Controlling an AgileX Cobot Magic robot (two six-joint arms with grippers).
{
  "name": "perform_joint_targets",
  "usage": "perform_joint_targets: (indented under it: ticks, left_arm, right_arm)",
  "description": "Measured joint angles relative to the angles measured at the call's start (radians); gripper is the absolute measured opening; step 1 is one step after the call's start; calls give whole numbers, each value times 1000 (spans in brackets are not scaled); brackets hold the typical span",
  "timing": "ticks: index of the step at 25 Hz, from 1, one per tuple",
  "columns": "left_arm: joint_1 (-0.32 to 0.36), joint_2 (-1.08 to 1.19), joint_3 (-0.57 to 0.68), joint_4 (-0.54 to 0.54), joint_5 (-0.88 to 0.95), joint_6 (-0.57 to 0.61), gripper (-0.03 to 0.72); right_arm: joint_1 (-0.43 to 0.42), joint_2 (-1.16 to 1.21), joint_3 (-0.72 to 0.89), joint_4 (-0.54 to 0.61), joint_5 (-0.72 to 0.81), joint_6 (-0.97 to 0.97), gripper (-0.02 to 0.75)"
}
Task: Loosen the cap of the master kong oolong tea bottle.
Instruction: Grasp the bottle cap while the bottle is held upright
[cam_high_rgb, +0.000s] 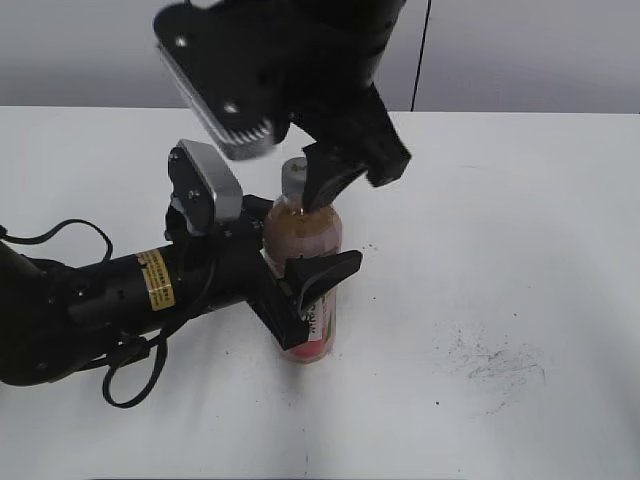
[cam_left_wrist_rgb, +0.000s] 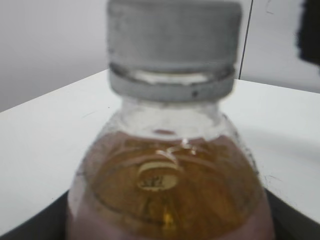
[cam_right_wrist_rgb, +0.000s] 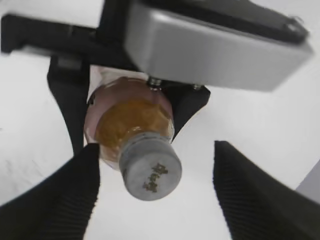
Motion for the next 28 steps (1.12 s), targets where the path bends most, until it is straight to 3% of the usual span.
perform_joint_targets:
  ticks: [1, 3, 6, 10, 18, 21, 24, 28]
  left_arm:
    - [0, 0, 0, 0, 0, 0, 442]
    - [0, 0, 0, 0, 0, 0, 442]
    - [0, 0, 0, 0, 0, 0, 442]
    - [0, 0, 0, 0, 0, 0, 442]
    - [0, 0, 0, 0, 0, 0, 442]
    - [0, 0, 0, 0, -1, 0, 442]
    - [0, 0, 0, 0, -1, 0, 442]
    - [0, 0, 0, -3, -1, -1, 442]
  right_arm:
    - [0, -2, 0, 1, -1, 165, 586]
    - [0, -5, 0, 1, -2, 535, 627]
    - [0, -5, 0, -1, -2, 1022, 571]
    - [0, -5, 0, -3, -2, 1324, 526]
    - [0, -5, 27, -7, -2, 1501, 509]
    - [0, -5, 41, -11, -2, 1502, 432]
    - [0, -5, 41, -31, -2, 1465, 266]
    - [0, -3, 36, -43, -2, 1246, 271]
